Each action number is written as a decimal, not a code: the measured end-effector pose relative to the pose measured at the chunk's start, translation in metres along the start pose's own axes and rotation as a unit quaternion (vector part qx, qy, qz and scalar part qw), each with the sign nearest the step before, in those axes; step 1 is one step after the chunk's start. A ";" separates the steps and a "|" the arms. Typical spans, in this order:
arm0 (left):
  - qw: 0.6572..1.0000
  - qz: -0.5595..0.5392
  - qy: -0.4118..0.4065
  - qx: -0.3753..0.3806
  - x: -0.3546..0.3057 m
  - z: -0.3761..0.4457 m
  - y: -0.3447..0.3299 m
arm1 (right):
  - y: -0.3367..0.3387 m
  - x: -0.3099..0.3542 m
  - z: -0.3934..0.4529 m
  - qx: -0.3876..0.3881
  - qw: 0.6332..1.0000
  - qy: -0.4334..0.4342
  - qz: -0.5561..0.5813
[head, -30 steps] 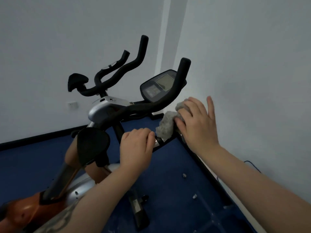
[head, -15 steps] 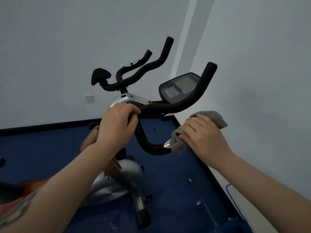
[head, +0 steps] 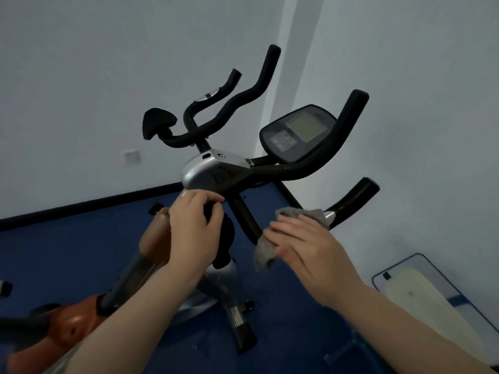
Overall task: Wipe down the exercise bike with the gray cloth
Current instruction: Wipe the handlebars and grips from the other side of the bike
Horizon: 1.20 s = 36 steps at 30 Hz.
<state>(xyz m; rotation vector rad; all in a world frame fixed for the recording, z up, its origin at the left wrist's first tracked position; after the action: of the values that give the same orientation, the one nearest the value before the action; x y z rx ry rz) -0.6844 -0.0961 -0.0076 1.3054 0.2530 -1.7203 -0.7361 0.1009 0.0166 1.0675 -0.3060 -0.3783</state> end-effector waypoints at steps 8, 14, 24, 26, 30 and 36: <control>0.999 -0.006 -0.016 0.028 0.001 -0.001 -0.004 | -0.003 -0.009 0.017 0.133 0.976 -0.077 -0.153; 0.999 -0.028 -0.019 0.027 0.003 -0.001 -0.003 | -0.034 0.016 0.026 0.178 0.935 -0.133 -0.278; 0.998 -0.048 0.000 0.038 0.022 -0.003 0.003 | -0.061 0.008 0.036 0.289 0.908 -0.099 -0.285; 0.997 -0.062 0.027 0.031 0.032 -0.004 0.004 | -0.075 0.006 0.057 0.300 0.927 -0.101 -0.199; 0.993 -0.099 0.064 0.013 0.044 -0.007 0.006 | -0.096 -0.008 0.078 0.334 0.921 -0.166 -0.110; 0.990 -0.124 0.070 0.003 0.047 -0.007 0.004 | -0.097 -0.014 0.073 0.334 0.911 -0.215 -0.109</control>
<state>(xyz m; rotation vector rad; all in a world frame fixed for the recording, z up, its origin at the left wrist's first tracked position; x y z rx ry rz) -0.6770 -0.1199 -0.0485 1.4495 0.5116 -1.8371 -0.7944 0.0078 -0.0381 1.6988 -0.7485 -0.7450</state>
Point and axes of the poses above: each hand's wrist, its own z-axis towards the middle knuckle, its own y-axis out of the back of the hand, x = y × z, the point moved 9 cm from there along z, towards the middle knuckle, and after that the axes turned 9 degrees about -z, right-handed, at the moved point
